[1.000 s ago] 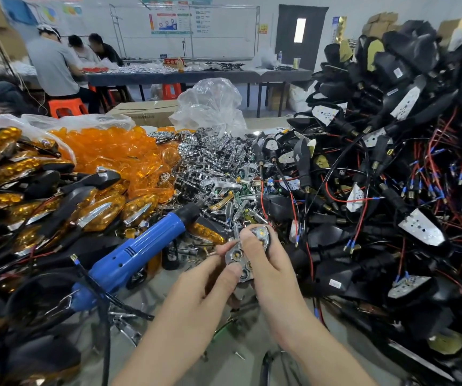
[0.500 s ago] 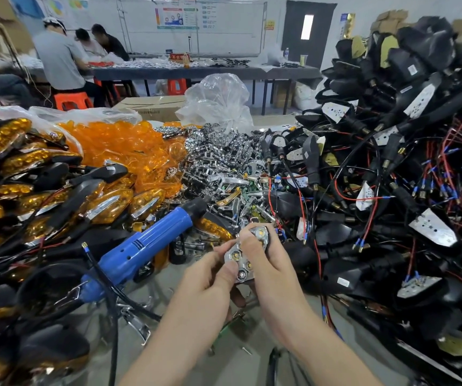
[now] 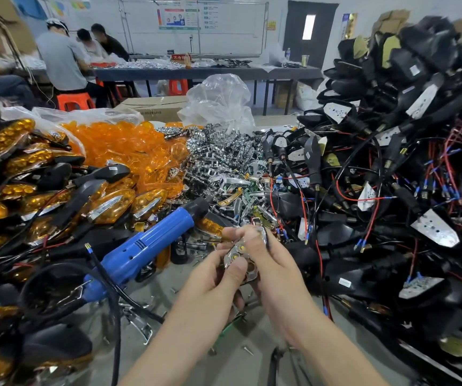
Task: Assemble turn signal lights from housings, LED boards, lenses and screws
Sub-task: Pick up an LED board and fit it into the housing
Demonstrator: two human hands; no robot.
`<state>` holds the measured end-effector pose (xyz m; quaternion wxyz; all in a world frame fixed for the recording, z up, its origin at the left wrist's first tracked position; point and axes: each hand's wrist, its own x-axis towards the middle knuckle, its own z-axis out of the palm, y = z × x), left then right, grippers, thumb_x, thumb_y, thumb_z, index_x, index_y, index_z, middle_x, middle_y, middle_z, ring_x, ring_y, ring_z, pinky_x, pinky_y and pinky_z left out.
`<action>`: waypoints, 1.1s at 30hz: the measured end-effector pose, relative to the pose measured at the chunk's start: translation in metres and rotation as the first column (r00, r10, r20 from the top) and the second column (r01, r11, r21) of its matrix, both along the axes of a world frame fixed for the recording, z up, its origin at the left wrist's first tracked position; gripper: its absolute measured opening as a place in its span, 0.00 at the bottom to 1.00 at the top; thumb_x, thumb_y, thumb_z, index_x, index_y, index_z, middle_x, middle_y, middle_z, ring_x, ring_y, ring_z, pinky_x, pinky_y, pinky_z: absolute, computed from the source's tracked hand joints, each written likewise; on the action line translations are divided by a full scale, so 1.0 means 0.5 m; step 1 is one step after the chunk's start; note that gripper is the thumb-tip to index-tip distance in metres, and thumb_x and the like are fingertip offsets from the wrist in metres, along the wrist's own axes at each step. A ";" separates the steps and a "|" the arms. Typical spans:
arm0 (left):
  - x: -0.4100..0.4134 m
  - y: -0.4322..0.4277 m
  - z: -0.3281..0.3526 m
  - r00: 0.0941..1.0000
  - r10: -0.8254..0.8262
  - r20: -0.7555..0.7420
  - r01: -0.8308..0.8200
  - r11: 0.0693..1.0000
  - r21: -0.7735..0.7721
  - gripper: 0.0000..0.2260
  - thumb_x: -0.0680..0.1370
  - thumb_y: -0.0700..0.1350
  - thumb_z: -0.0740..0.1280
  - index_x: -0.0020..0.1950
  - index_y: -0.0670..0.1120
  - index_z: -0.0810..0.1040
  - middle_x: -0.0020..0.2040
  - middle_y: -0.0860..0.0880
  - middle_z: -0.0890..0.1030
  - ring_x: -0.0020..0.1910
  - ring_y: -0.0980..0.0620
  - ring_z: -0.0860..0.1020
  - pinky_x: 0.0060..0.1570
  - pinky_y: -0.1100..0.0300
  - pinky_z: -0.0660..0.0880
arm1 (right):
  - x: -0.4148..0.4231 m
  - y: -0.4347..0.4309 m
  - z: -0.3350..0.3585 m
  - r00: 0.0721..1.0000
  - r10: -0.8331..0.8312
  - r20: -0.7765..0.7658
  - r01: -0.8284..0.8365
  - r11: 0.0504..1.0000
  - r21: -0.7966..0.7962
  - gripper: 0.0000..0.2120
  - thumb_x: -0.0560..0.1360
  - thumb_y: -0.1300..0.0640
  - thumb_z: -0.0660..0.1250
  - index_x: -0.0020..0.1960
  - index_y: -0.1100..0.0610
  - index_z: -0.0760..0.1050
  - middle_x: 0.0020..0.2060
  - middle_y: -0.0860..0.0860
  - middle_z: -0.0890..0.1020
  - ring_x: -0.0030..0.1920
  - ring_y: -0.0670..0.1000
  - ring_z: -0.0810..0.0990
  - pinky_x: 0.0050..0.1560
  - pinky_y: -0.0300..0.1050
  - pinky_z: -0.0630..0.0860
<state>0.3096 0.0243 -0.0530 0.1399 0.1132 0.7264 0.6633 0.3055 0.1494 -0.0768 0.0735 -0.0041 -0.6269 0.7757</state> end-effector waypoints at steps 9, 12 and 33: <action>0.006 0.011 0.006 0.998 0.036 -0.045 -0.036 0.999 -0.003 0.14 0.83 0.45 0.62 0.63 0.63 0.75 0.34 0.57 0.82 0.36 0.54 0.81 0.43 0.58 0.80 | 0.007 -0.008 0.008 0.976 -0.179 -0.126 0.198 0.966 0.164 0.15 0.80 0.44 0.54 0.46 0.42 0.79 0.43 0.37 0.82 0.49 0.37 0.79 0.50 0.27 0.70; 0.010 0.013 0.022 0.999 0.006 -0.052 -0.006 1.000 0.006 0.18 0.83 0.44 0.63 0.58 0.69 0.78 0.51 0.66 0.69 0.61 0.44 0.72 0.68 0.38 0.64 | 0.007 -0.009 0.004 0.965 -0.203 -0.169 0.235 0.952 0.198 0.16 0.81 0.46 0.53 0.46 0.47 0.78 0.43 0.40 0.82 0.49 0.39 0.79 0.50 0.27 0.70; 0.001 0.013 -0.009 0.993 -0.035 -0.115 0.036 0.999 0.007 0.15 0.81 0.48 0.64 0.66 0.61 0.74 0.56 0.58 0.73 0.51 0.49 0.82 0.54 0.54 0.79 | 0.015 -0.017 0.005 0.979 -0.160 -0.125 0.182 0.965 0.190 0.13 0.81 0.42 0.56 0.45 0.43 0.77 0.41 0.40 0.84 0.39 0.41 0.78 0.39 0.41 0.77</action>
